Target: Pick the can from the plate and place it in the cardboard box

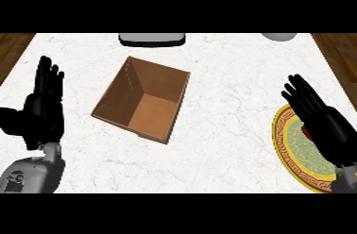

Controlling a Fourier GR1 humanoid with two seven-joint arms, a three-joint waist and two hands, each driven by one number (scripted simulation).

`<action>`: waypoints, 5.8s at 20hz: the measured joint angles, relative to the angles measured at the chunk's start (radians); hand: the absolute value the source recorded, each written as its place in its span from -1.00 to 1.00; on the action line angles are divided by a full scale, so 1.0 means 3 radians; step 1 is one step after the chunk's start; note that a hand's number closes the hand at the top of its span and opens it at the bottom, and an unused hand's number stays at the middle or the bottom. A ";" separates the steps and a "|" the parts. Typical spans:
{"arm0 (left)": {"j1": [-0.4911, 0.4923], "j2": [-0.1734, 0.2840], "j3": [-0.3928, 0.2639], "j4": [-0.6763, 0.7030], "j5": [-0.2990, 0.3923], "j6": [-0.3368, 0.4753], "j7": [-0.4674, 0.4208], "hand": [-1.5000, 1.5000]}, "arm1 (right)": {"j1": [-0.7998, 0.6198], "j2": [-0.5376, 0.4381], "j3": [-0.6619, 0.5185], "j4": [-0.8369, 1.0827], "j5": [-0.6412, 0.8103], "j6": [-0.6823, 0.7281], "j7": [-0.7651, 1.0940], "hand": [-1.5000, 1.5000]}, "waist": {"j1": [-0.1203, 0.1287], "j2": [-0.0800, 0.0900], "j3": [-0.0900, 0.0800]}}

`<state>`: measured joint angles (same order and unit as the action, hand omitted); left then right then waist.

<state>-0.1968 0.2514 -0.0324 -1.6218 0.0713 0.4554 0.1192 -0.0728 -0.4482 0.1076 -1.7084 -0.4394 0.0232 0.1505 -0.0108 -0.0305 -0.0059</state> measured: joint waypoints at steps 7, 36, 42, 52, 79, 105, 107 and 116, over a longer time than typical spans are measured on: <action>0.0269 0.0268 -0.0180 0.0158 -0.0189 -0.0310 0.0000 0.00 | -0.0222 -0.0483 -0.0744 0.0297 0.0200 0.0024 -0.0450 1.00 | -0.0003 0.0117 -0.0001; 0.0663 0.0351 -0.0323 0.0285 -0.0298 -0.0770 -0.0110 0.00 | 0.0589 -0.2162 -0.0769 0.0861 0.1562 0.1141 -0.0208 -1.00 | 0.0041 0.0100 0.0014; 0.0659 0.0296 -0.0257 0.0327 -0.0347 -0.0823 -0.0150 0.00 | 0.0472 -0.1874 -0.0571 0.0571 0.1799 0.1206 0.0414 -1.00 | 0.0039 0.0101 0.0017; 0.0671 0.0184 -0.0147 0.0308 -0.0477 -0.0930 -0.0125 0.00 | 0.0405 -0.1453 -0.0588 0.0624 0.2335 0.1332 0.0674 -1.00 | 0.0036 0.0101 0.0019; 0.0668 -0.0106 0.0183 0.0202 -0.0773 -0.1251 -0.0038 0.00 | 0.0328 -0.0665 -0.1073 0.1013 0.3418 0.1522 0.0107 -1.00 | 0.0036 0.0100 0.0019; 0.0594 -0.0227 0.0177 0.0239 -0.0881 -0.1462 -0.0150 0.00 | -0.0487 -0.0284 -0.0312 0.1323 0.4514 0.0747 -0.0835 1.00 | 0.0285 0.0148 0.0025; 0.0550 -0.0239 0.0160 0.0234 -0.0888 -0.1463 -0.0109 0.00 | -0.0770 -0.0213 -0.0129 0.1445 0.4607 0.0713 -0.0997 1.00 | 0.0304 0.0153 0.0026; 0.0643 -0.0260 0.0220 0.0194 -0.0919 -0.1402 -0.0069 0.00 | -0.1799 0.0128 -0.0012 0.2381 0.4810 0.0276 -0.1569 1.00 | 0.0146 0.0123 0.0023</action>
<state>-0.0040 0.1734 0.0336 -1.5636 -0.2043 0.0347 0.0984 -0.6126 -0.4098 0.1039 -0.9942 1.0036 0.1061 -0.3200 0.0330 0.0063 0.0009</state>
